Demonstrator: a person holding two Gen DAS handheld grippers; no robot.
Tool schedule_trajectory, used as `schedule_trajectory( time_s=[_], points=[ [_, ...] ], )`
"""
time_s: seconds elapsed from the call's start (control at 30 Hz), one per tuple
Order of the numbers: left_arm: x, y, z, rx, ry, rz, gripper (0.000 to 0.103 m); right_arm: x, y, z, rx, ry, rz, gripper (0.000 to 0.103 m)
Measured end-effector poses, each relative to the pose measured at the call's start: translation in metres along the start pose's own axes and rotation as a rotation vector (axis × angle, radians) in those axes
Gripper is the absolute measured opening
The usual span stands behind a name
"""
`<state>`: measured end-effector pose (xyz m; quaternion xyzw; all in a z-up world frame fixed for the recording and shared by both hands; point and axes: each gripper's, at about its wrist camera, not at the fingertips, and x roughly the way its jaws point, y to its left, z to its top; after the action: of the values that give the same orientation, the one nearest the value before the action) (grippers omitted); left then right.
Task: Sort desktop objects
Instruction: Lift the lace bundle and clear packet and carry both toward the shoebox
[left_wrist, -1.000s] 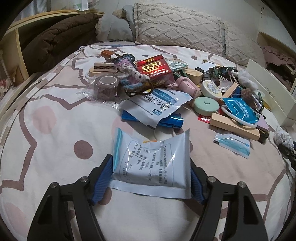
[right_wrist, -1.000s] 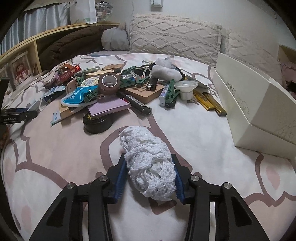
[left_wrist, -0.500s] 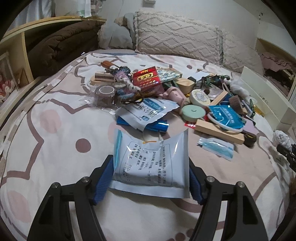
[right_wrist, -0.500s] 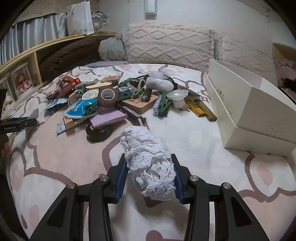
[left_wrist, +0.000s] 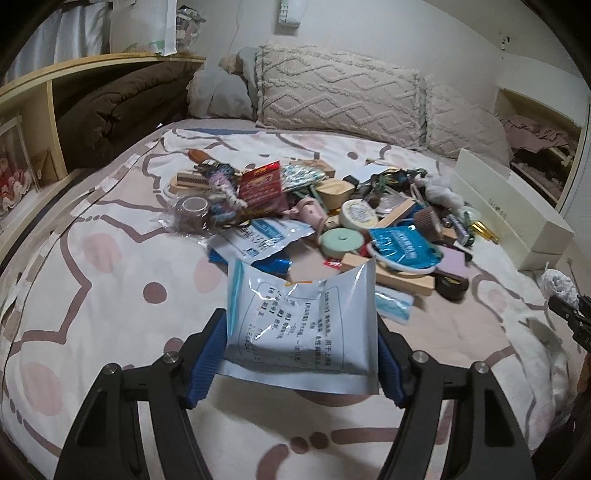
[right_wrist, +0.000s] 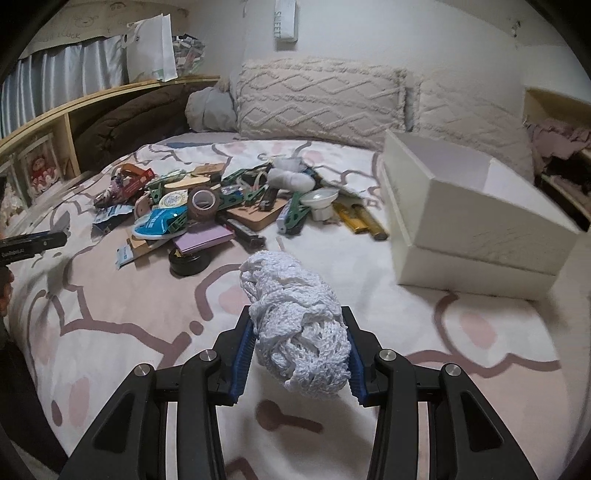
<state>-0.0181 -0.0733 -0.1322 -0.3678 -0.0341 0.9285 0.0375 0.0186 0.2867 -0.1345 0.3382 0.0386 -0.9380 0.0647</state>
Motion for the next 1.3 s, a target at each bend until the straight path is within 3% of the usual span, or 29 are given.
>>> schedule_trajectory(
  time_s=[0.73,1.07,1.17,1.3],
  points=[
    [-0.07,-0.117,0.043,0.098,-0.157,-0.147,0.072,-0.114,-0.033,0.023,0.028,-0.233,-0.048,0.044],
    [-0.096,-0.194,0.081,0.158,-0.22,-0.247,0.072,-0.156,-0.068,0.034,0.039,-0.313,-0.085,0.044],
    [-0.098,-0.217,0.092,0.167,-0.214,-0.312,0.072,-0.161,-0.084,0.04,0.055,-0.326,-0.091,0.044],
    [-0.1,-0.248,0.103,0.199,-0.229,-0.325,0.072,-0.168,-0.103,0.05,0.072,-0.341,-0.102,0.044]
  ],
)
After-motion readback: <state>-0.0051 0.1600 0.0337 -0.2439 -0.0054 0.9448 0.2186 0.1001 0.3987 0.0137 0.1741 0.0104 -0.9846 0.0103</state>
